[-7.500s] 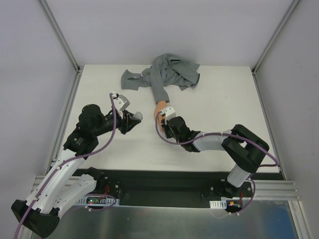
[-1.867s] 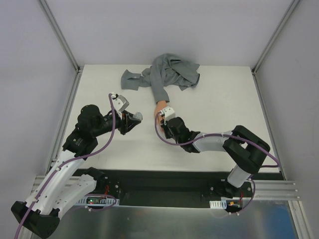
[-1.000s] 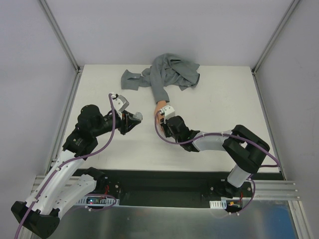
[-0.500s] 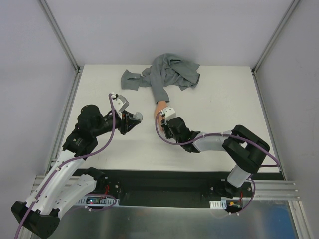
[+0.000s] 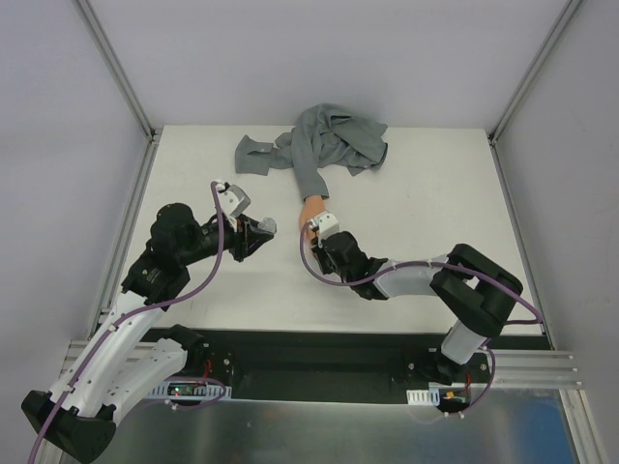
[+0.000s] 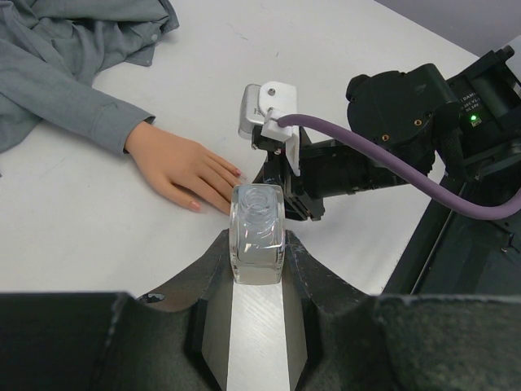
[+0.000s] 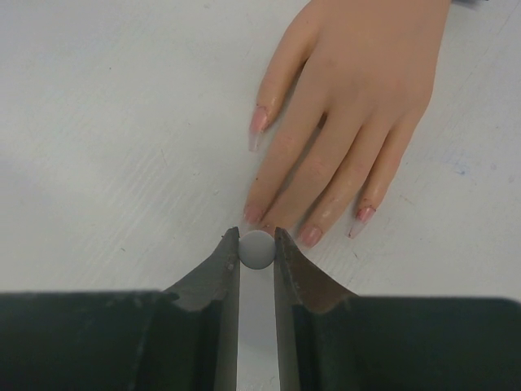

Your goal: Paint the nails

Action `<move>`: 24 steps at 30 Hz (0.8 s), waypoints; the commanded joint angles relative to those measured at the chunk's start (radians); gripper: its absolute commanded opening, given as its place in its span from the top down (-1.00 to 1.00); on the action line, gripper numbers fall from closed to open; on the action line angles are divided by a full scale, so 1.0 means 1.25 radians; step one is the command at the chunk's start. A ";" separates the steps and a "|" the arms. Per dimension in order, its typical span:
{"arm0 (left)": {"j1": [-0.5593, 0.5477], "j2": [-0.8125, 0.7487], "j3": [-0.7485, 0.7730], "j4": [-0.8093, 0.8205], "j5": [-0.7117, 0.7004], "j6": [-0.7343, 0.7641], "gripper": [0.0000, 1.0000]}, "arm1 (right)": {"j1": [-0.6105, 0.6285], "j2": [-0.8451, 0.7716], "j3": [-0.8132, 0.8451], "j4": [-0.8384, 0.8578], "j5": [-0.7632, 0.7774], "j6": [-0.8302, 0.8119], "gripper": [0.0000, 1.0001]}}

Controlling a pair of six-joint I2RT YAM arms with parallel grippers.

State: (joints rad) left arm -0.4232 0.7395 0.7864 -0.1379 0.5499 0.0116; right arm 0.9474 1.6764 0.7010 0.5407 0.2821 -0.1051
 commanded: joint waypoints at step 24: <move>0.011 -0.006 -0.002 0.043 0.028 -0.007 1.00 | -0.011 -0.016 0.036 0.017 0.033 -0.002 0.99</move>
State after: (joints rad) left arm -0.4232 0.7391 0.7864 -0.1379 0.5503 0.0116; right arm 0.9432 1.6764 0.7036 0.5400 0.3035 -0.1059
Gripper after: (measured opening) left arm 0.235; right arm 0.198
